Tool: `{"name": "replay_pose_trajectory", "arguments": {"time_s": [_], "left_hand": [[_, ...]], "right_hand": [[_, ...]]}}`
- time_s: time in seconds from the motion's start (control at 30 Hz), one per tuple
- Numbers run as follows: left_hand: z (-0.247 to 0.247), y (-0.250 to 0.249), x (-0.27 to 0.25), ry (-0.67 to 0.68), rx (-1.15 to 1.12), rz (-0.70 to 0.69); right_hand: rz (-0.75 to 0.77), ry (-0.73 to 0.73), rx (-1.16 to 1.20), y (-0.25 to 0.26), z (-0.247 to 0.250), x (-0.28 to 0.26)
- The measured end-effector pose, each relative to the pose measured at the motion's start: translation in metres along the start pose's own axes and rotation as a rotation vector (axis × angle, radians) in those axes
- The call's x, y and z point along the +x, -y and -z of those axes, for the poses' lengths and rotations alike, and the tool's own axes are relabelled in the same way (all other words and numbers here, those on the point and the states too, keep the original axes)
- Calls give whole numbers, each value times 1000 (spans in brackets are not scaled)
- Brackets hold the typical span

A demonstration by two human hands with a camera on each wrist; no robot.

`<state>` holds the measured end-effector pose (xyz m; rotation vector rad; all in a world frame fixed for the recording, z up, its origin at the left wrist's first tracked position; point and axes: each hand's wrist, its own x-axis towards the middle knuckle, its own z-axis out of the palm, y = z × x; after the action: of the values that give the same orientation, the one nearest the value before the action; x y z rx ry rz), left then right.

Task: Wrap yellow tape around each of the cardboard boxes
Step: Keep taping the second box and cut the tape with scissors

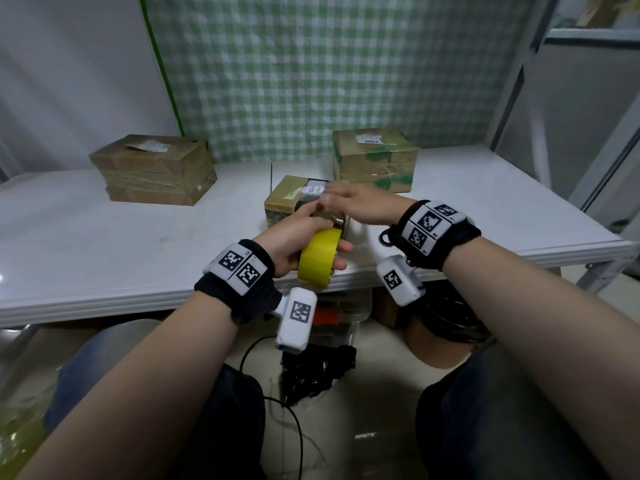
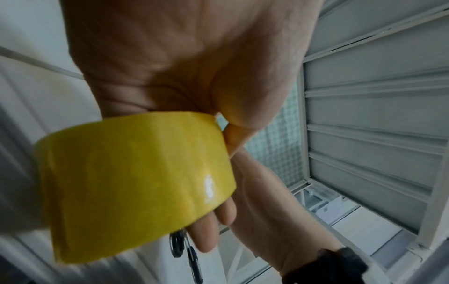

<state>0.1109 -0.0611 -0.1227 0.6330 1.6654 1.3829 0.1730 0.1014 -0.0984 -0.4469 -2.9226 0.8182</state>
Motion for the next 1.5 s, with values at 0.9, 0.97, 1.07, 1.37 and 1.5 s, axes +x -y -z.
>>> {"name": "replay_pose_trajectory", "arguments": {"time_s": [0.9,0.97,1.07,1.37,1.5], "left_hand": [[-23,12,-19,-18,-84,46],[-26,16,-20,-28,-83,100],[-32,22,-21,-13,-45,172],[-27,13,-21,-33,-135,77],[-26,12,-17,-39,-99,74]], "right_hand": [[-11,20,-42,-29,-12,2],[-9,9,-21,-29,-12,1],[-2,-13,18,-30,-10,0],[-20,-54,53,-30,-7,9],[-88,-261,83,-34,9,-8]]}}
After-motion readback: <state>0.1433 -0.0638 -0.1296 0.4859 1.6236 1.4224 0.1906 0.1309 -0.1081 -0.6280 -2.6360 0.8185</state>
